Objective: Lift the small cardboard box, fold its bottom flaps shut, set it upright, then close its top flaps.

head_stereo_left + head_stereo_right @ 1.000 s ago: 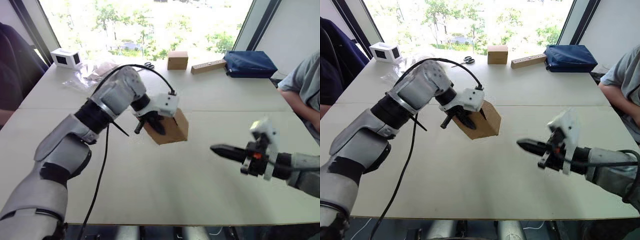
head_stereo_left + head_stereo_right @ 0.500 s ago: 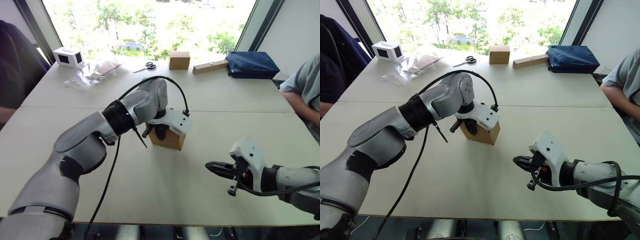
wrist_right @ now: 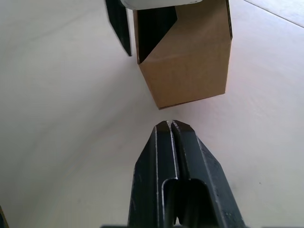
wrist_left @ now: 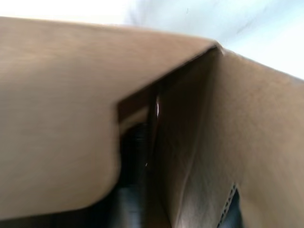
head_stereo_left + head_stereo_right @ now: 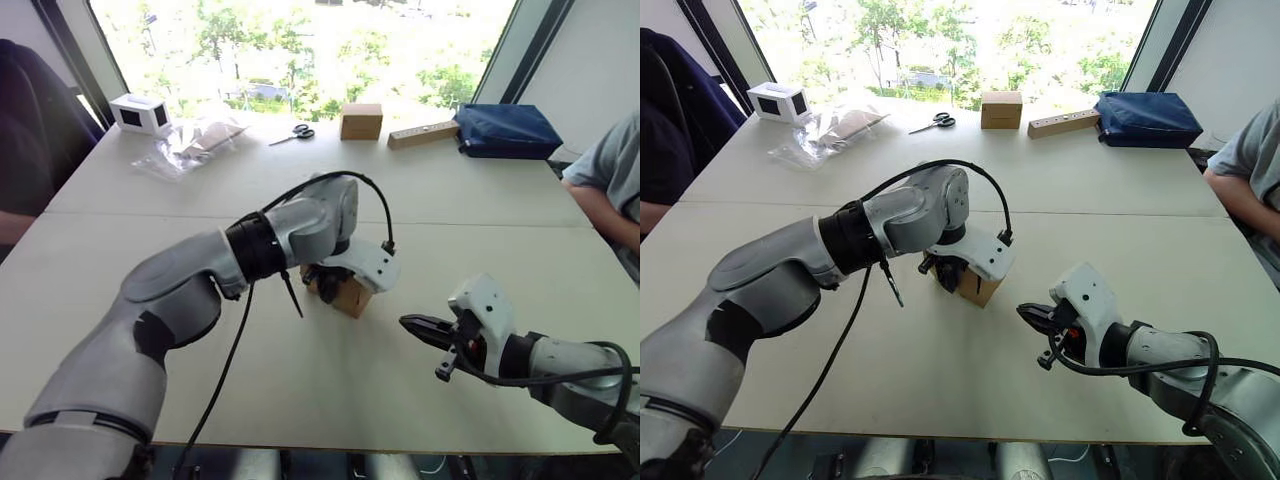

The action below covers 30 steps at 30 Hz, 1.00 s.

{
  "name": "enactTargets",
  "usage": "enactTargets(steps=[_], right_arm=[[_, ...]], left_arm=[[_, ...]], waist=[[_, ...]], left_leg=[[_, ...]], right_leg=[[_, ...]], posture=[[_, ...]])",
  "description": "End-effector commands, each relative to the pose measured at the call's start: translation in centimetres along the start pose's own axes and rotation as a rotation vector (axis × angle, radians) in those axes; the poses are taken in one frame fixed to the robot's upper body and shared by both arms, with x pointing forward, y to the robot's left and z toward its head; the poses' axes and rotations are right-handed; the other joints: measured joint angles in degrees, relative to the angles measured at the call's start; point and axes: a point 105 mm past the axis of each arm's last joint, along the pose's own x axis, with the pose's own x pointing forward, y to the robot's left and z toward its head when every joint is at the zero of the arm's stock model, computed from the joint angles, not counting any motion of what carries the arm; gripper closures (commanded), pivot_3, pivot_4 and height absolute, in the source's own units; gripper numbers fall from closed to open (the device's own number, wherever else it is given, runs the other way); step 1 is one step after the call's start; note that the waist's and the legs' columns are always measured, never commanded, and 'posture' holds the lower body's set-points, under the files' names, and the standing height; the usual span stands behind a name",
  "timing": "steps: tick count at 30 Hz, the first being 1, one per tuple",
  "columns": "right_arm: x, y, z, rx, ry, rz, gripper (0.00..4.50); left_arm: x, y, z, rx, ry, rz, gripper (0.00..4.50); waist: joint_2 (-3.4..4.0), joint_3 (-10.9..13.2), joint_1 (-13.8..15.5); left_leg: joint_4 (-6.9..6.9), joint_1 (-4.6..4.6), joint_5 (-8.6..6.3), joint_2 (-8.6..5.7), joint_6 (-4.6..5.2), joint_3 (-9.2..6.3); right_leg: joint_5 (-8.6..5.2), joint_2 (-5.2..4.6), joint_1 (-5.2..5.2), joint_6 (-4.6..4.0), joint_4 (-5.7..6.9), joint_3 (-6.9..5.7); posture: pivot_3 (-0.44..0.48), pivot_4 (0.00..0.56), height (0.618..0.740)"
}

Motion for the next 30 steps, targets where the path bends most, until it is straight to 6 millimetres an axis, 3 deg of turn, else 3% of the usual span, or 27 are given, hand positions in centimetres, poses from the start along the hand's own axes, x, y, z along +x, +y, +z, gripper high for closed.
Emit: enactTargets(steps=[1, 2, 5, 13, 18, 20, 23, 27, 30], right_arm=[[0.0, 0.1, 0.6, -0.016, -0.029, 0.001, 4.50], [0.1, 0.1, 0.6, -0.016, -0.030, 0.006, 4.50], [0.3, -0.1, 0.9, -0.018, -0.033, 0.019, 4.50], [0.5, -0.4, 1.7, -0.013, -0.045, 0.068, 4.50], [0.1, -1.5, 2.9, 0.004, -0.113, 0.027, 4.50], [-0.2, -1.9, 3.2, 0.021, -0.138, 0.005, 4.50], [-0.5, -2.1, 3.1, 0.046, -0.149, -0.012, 4.50], [-0.5, -2.1, 2.2, 0.074, -0.123, -0.026, 4.50], [-0.1, -2.3, 1.4, 0.081, -0.087, -0.030, 4.50]], left_arm=[[-1.3, 0.5, 0.8, -0.022, -0.012, 0.024, 1.02], [-2.4, 0.7, 1.5, -0.047, -0.048, 0.027, 0.72], [-5.5, 1.5, 2.7, -0.114, -0.139, 0.037, 0.72], [-10.6, 0.8, 2.6, -0.186, -0.259, 0.024, 0.72], [-15.5, 1.4, 3.0, -0.257, -0.570, 0.082, 0.72], [-16.8, 1.9, 1.6, -0.314, -0.700, 0.129, 0.72], [-17.0, 2.7, -1.4, -0.425, -0.827, 0.209, 0.72], [-15.6, 2.8, -7.1, -0.683, -1.043, 0.313, 0.72], [-13.1, 2.5, -10.4, -0.793, -1.110, 0.415, 1.35]], waist=[[0.00, 0.0, 0.0], [-0.01, 0.0, 0.0], [-0.04, 0.0, 0.0], [0.06, 0.0, -0.1], [0.07, 0.0, 0.1], [0.07, 0.0, 0.0], [0.10, 0.0, -0.3], [0.16, 0.0, -0.6], [0.14, 0.0, -1.0]], left_leg=[[0.00, 0.00, 0.00, 0.00, 0.00, 0.00], [0.00, 0.00, 0.00, 0.00, 0.00, 0.00], [0.11, -0.10, 0.00, 0.01, 0.01, -0.04], [0.61, -0.26, -0.38, 0.12, 0.66, -0.07], [0.68, -0.35, -0.38, 0.12, 0.66, -0.05], [0.69, -0.35, -0.38, 0.09, 0.67, -0.04], [0.69, -0.30, -0.39, 0.10, 0.68, -0.02], [0.67, -0.16, -0.39, 0.17, 0.67, -0.01], [0.66, -0.22, -0.38, 0.22, 0.67, -0.05]], right_leg=[[0.00, 0.00, 0.00, 0.00, 0.01, 0.00], [0.00, 0.01, 0.00, 0.00, 0.01, 0.00], [0.00, 0.04, -0.04, 0.00, 0.03, 0.00], [-0.04, 0.15, -0.08, 0.04, 0.20, 0.03], [-0.04, 0.13, -0.11, 0.05, 0.19, 0.02], [-0.04, 0.12, -0.10, 0.05, 0.17, 0.02], [-0.04, 0.13, -0.10, 0.06, 0.19, 0.02], [0.00, 0.17, -0.06, 0.12, 0.35, 0.04], [0.04, 0.18, -0.10, 0.19, 0.36, 0.01]], posture=[[0.000, 0.150, 0.740], [0.000, 0.150, 0.740], [0.000, 0.150, 0.740], [0.000, 0.150, 0.740], [0.000, 0.150, 0.740], [0.000, 0.150, 0.740], [0.000, 0.150, 0.740], [0.000, 0.150, 0.740], [0.000, 0.150, 0.740]])
